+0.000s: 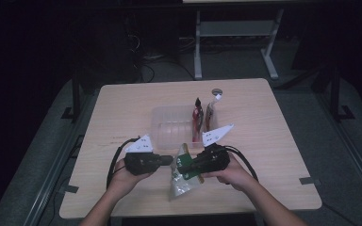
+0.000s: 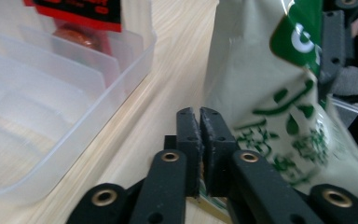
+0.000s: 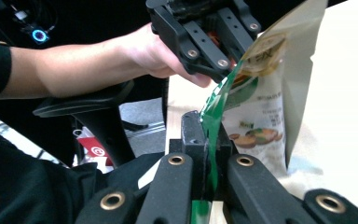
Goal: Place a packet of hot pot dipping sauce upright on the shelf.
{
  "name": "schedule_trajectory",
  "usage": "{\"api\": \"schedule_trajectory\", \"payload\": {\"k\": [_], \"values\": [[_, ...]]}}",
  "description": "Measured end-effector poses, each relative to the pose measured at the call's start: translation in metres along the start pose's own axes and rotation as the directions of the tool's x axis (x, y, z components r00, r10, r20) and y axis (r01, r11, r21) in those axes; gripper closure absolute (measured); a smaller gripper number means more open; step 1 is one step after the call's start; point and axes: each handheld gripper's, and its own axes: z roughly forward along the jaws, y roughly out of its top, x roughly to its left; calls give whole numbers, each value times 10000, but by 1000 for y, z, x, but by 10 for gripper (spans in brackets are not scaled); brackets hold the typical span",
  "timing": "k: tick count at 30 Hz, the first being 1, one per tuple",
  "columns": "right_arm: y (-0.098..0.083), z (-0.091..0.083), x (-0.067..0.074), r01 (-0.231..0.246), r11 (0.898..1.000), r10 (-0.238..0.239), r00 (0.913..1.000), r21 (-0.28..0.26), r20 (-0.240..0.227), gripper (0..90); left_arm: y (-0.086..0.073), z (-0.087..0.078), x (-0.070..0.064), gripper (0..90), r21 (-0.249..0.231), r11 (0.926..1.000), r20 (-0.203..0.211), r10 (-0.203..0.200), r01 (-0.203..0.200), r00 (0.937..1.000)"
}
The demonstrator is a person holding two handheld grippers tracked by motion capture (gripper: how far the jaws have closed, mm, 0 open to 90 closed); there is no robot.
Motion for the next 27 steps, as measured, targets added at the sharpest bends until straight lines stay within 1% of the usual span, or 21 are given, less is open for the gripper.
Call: {"api": "schedule_trajectory", "payload": {"k": [2,4,6,7,8,9,10,11,13,14,15,17,18,19,20,21,22,24,25,26,27], "values": [[3,-2,0,25,10000,-25,9999,-1,139,900,-3,-8,1,827,-12,10000,-128,-92,91,9999],[6,-4,0,82,9999,-77,9996,-143,281,900,-7,-16,2,798,-67,9997,-258,-221,220,9994],[9,-6,-1,55,9997,-47,9994,-238,350,900,-10,-23,2,773,26,9993,-374,-364,366,9986],[12,-7,-2,119,9995,-106,9990,-293,441,900,-11,-25,3,736,39,9992,-430,-388,390,9983],[12,-7,-2,119,9995,-106,9990,-293,441,900,-13,-27,2,736,56,9989,-470,-472,475,9978],[18,-8,-3,192,9992,-172,9981,-347,585,900,-16,-28,2,687,175,9984,-517,-526,535,9973],[18,-8,-3,192,9992,-172,9981,-347,585,900,-17,-29,1,687,196,9980,-554,-585,597,9967],[20,-8,-3,203,9989,-177,9980,-417,610,900,-21,-30,0,667,271,9974,-592,-654,671,9961],[25,-9,-6,242,9981,-203,9974,-568,685,900,-26,-33,-1,616,403,9969,-704,-646,675,9954],[31,-10,-8,270,9971,-216,9969,-710,760,900,-28,-34,-2,563,475,9962,-727,-693,729,9949],[31,-10,-8,270,9971,-216,9969,-710,760,900,-31,-36,-3,563,555,9949,-757,-801,844,9939],[39,-11,-11,162,9967,-96,9966,-790,824,900,-37,-40,-3,522,663,9931,-863,-913,971,9921],[49,-12,-15,115,9964,-35,9955,-839,943,900,-39,-41,-2,497,726,9919,-908,-980,1047,9910],[49,-12,-15,115,9964,-35,9955,-839,943,900,-41,-41,-3,497,736,9908,-937,-1063,1134,9899],[57,-12,-17,157,9964,-70,9945,-833,1042,900,-42,-43,-2,472,797,9897,-1027,-1103,1187,9886],[57,-12,-17,157,9964,-70,9945,-833,1042,900,-42,-43,-2,463,797,9897,-1027,-1103,1187,9886],[61,-13,-18,189,9964,-95,9936,-821,1127,900,-42,-44,-2,463,800,9890,-1071,-1153,1241,9875],[71,-14,-21,186,9956,-79,9934,-923,1143,900,-43,-44,-2,440,820,9886,-1167,-1165,1265,9863],[76,-15,-23,268,9953,-155,9926,-929,1208,900,-43,-44,-2,434,834,9885,-1194,-1155,1259,9861],[84,-16,-26,325,9950,-197,9908,-948,1336,900,-44,-44,-1,419,870,9883,-1219,-1142,1252,9859],[84,-16,-26,325,9950,-197,9908,-948,1336,900,-44,-44,-1,419,883,9888,-1227,-1094,1207,9864]]}}
